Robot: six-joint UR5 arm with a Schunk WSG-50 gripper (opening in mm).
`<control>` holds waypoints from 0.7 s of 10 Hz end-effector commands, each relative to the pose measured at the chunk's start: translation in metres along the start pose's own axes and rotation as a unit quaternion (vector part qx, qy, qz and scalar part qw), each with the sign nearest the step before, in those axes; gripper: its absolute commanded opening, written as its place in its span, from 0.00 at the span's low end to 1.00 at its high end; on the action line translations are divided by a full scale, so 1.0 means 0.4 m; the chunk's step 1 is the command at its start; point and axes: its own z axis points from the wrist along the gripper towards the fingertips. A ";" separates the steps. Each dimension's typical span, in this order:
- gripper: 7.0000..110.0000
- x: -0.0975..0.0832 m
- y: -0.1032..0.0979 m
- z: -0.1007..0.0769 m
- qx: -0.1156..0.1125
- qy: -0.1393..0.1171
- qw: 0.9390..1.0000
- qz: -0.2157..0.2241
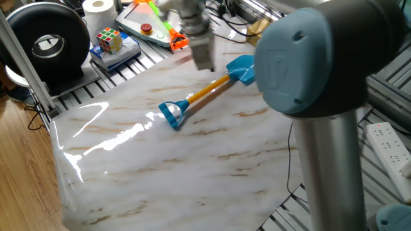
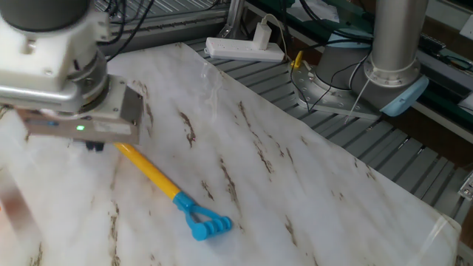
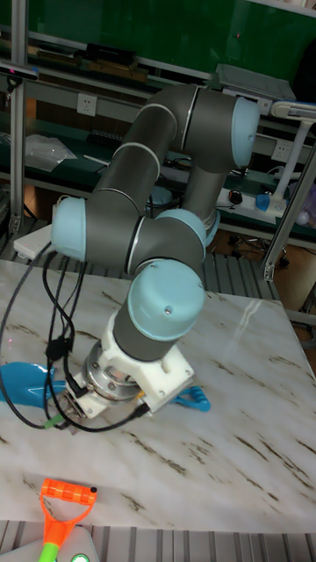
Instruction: Use a shovel to scoop up an object
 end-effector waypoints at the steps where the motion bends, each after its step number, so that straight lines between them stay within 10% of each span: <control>1: 0.00 -0.218 0.125 -0.093 -0.089 -0.100 0.990 -0.047; 2: 0.00 -0.286 0.215 -0.114 -0.144 -0.134 0.977 -0.083; 6: 0.15 -0.250 0.287 -0.085 -0.127 -0.047 0.979 -0.150; 7: 0.15 -0.247 0.303 -0.114 -0.127 -0.056 0.971 -0.194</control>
